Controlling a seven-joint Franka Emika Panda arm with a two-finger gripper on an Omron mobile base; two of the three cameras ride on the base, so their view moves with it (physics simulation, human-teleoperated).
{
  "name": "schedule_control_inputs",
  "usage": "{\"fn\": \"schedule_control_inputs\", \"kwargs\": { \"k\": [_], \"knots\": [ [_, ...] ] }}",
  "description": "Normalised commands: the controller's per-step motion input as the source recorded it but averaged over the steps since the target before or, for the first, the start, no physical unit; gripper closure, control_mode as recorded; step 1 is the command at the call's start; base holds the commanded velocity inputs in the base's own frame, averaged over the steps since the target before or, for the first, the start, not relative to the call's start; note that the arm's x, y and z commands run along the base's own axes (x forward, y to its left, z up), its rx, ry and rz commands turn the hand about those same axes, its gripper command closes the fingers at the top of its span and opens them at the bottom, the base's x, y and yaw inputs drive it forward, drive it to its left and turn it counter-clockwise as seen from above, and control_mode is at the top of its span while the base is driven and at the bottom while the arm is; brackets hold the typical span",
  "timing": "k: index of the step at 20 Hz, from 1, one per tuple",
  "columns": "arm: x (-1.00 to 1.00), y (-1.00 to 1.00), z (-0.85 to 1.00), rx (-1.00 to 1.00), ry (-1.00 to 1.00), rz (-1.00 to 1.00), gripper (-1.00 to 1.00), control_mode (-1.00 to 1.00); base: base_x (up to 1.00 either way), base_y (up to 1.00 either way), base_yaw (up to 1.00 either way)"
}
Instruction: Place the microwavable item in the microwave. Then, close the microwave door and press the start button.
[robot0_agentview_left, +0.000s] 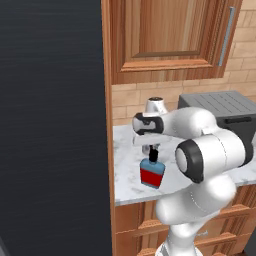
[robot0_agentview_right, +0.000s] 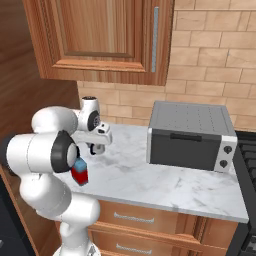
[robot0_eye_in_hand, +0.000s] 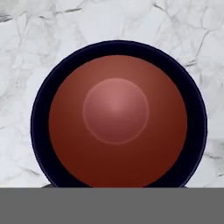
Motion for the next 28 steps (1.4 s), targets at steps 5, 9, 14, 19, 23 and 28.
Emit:
{"fn": "schedule_control_inputs", "kwargs": {
  "k": [5,9,14,19,23,28],
  "knots": [
    [0.00,-0.01,0.38,0.00,-0.06,0.00,1.00,-1.00,0.00,0.00,0.00],
    [-0.01,-0.10,0.35,0.00,-0.07,-0.01,1.00,-1.00,0.00,0.00,0.00],
    [-0.11,-0.10,0.43,0.00,-0.03,-0.01,1.00,-1.00,0.00,0.00,0.00],
    [-0.34,-0.16,0.52,0.00,-0.03,-0.02,1.00,-1.00,0.00,0.00,0.00],
    [-0.75,-0.15,0.41,0.00,-0.08,-0.03,1.00,-1.00,0.00,0.00,0.00],
    [-0.75,-0.17,0.81,0.00,-0.10,-0.03,1.00,-1.00,0.00,0.00,0.00]
  ]
}}
